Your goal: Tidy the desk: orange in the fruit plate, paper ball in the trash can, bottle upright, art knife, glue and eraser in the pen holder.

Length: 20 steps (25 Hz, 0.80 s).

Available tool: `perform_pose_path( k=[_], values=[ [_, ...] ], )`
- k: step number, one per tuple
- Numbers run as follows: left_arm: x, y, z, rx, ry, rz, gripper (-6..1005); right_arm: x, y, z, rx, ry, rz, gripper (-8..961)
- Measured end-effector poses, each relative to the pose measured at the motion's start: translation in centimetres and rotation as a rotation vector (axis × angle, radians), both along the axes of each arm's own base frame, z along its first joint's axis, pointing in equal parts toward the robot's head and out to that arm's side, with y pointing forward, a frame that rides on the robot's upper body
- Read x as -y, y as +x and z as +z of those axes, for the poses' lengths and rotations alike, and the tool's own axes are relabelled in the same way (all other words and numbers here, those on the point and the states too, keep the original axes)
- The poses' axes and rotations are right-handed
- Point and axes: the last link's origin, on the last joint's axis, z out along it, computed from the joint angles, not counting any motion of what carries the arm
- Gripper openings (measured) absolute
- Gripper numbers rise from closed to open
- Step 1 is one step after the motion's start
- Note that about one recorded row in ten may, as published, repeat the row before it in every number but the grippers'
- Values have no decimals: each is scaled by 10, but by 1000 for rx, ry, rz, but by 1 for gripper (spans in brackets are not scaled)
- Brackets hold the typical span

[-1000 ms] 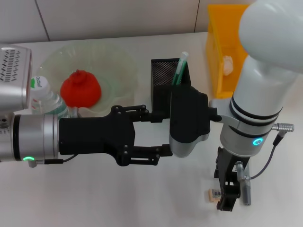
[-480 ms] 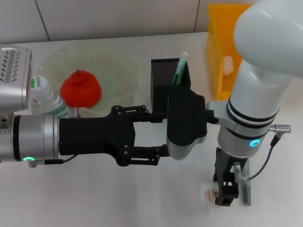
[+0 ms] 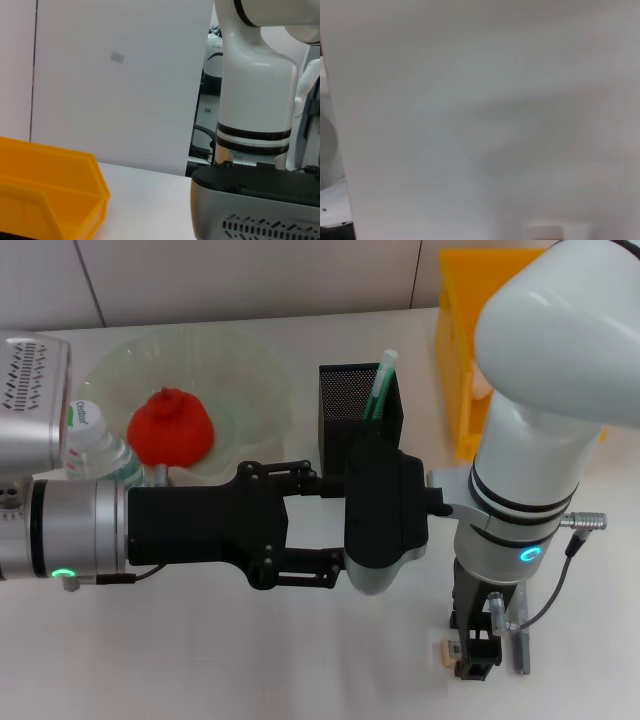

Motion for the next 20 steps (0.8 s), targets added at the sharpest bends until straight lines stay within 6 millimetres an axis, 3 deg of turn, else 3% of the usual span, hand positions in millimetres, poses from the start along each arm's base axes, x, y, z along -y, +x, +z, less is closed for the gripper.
perform_pose_path(
  k=[4, 9, 12, 20],
  values=[
    [0, -1, -1, 1, -3, 4, 787, -1, 0, -1, -3, 9, 3, 514],
    [0, -1, -1, 2, -4, 4, 787, -2, -1, -1, -2, 17, 2, 391],
    [0, 0, -1, 3, -3, 3, 787, -3, -2, -1, -1, 26, 1, 259],
    [0, 0, -1, 3, -3, 2, 787, -11, -4, 5, -6, 83, 6, 258]
  ],
)
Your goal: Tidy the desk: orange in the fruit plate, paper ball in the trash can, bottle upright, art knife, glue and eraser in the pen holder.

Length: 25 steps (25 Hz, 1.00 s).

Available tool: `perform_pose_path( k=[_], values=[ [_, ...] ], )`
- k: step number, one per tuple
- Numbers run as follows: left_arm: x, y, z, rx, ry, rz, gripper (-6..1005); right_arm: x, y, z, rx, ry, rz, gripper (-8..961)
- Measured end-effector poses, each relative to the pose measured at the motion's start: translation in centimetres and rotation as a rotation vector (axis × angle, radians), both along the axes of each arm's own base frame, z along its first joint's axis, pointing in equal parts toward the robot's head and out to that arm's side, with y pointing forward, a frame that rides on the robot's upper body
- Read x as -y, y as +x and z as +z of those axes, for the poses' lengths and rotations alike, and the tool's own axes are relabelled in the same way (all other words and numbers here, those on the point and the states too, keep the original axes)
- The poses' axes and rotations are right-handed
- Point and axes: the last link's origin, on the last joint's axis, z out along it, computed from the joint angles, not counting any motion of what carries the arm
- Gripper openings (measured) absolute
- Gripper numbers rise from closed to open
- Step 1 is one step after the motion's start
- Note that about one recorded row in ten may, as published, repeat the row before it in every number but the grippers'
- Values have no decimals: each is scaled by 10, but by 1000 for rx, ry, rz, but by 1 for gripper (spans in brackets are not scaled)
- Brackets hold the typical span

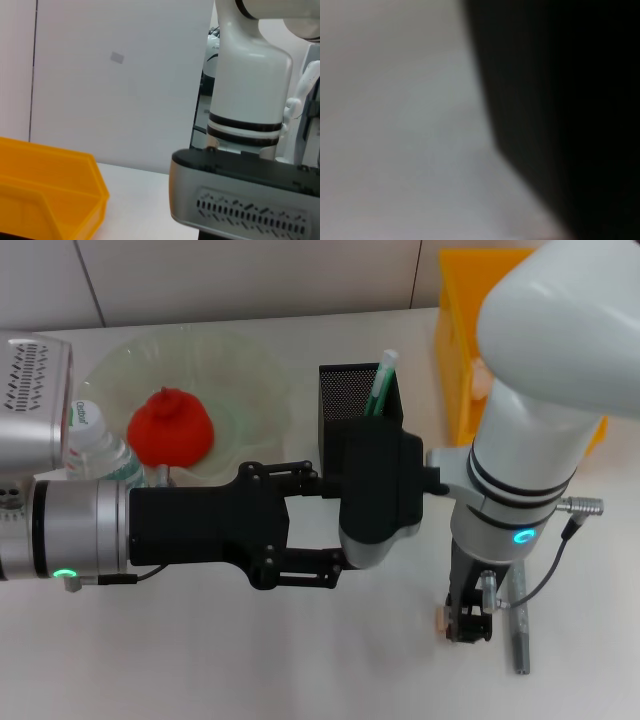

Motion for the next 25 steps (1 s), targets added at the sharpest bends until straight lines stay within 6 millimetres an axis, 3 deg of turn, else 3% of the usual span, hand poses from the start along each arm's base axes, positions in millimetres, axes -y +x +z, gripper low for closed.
perform_pose_path(
  k=[10, 25],
  values=[
    [0, 2, 0, 2, 0, -6, 787, -23, -11, 31, -113, 177, 22, 258],
    [-3, 8, -1, 6, -3, -23, 788, -54, -1, 70, -227, 418, 34, 258]
  ],
)
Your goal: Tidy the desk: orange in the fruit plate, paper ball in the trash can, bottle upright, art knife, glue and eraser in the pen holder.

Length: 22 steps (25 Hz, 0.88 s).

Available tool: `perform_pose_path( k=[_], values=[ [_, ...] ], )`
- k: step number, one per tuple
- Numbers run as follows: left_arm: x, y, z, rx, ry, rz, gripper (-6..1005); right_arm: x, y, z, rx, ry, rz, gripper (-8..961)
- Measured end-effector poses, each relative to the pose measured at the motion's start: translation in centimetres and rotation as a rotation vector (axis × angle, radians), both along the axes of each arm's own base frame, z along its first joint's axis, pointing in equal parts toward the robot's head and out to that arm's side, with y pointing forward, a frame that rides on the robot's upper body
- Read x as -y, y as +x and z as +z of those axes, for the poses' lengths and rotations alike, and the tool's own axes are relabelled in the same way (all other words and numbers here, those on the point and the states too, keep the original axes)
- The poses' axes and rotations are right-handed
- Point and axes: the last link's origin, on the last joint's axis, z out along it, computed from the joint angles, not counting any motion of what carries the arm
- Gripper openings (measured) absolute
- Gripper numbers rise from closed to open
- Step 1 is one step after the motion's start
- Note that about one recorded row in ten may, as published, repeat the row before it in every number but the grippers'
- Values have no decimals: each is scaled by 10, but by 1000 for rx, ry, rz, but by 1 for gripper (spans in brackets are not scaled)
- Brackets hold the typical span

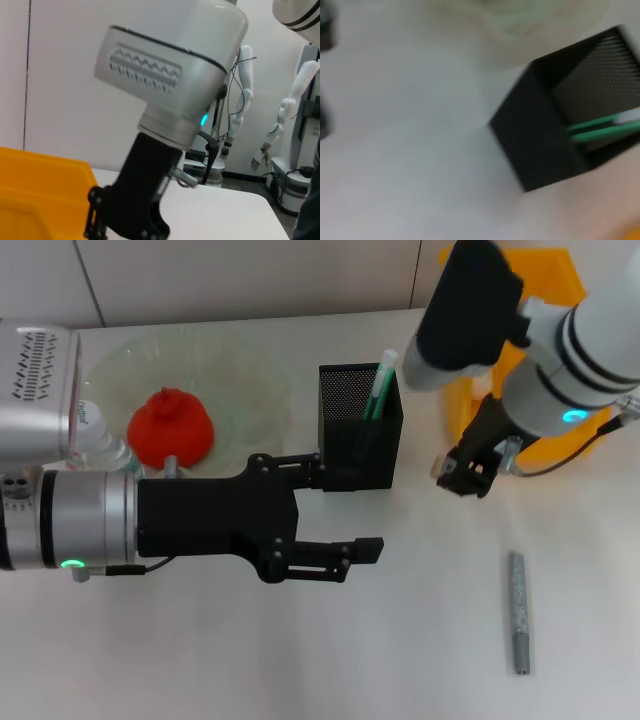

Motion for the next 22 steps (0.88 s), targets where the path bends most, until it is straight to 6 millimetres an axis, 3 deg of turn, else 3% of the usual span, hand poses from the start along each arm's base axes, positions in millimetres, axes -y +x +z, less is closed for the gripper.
perform_pose_path(
  k=[6, 12, 22],
  values=[
    [-1, 2, 0, 1, 2, -4, 788, -2, -4, 25, -78, 99, 16, 257],
    [-2, 3, 0, 2, 1, -7, 788, 11, -15, 53, -170, 194, 71, 257],
    [-2, 4, -2, 3, -4, -4, 788, 10, -1, 83, -428, 291, 99, 259]
  ],
)
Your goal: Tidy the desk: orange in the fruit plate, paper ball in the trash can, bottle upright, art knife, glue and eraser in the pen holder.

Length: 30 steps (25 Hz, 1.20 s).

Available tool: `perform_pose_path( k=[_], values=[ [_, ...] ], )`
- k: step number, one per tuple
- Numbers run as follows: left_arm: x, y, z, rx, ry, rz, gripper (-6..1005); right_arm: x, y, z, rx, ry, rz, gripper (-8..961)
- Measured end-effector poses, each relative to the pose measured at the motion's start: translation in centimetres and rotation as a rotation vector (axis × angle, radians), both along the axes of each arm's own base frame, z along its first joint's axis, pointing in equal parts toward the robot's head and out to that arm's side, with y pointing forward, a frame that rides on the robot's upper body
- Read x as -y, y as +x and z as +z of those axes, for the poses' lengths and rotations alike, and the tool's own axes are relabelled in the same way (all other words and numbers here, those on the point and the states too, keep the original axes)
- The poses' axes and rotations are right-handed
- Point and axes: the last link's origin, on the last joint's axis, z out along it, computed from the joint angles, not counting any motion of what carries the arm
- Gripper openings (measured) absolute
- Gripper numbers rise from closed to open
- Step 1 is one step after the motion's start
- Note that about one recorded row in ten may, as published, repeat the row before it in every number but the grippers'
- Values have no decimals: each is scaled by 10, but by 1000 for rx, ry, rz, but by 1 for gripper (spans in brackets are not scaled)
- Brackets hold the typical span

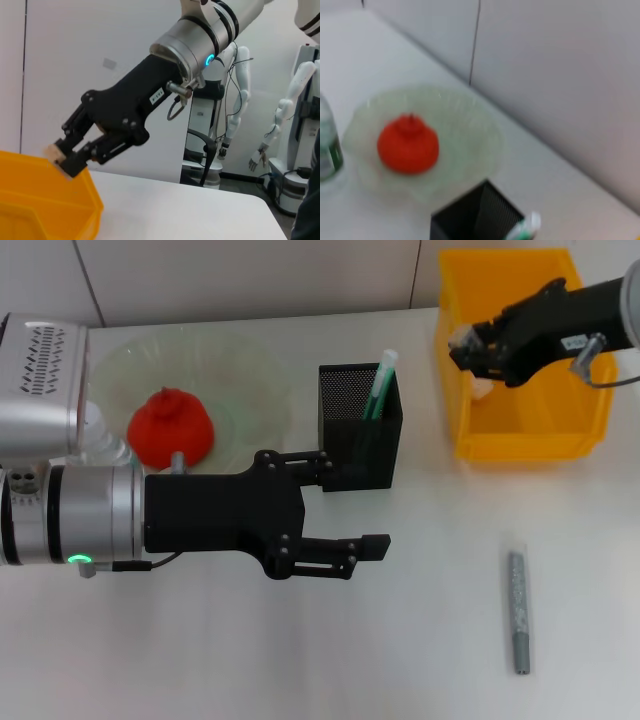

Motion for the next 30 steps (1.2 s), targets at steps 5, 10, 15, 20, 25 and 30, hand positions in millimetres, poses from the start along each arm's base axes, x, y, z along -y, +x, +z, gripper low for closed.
perform_pose_path(
  k=[5, 10, 15, 20, 25, 30],
  values=[
    [0, 0, 0, 1, -1, -1, 788, -2, 15, 13, -205, 12, 54, 259],
    [1, 1, -2, 24, 1, -7, 788, -6, 26, 14, -353, -8, 82, 259],
    [1, 2, -2, 37, 4, -9, 788, -14, 42, 5, -462, -42, 58, 258],
    [1, 2, -3, 36, 2, -11, 789, -18, 50, -9, -504, -112, 47, 258],
    [1, 3, -3, 35, 3, -13, 789, -22, 50, -17, -508, -143, 57, 258],
    [1, 3, -3, 35, 3, -15, 789, -27, 49, -23, -509, -164, 59, 257]
  ],
)
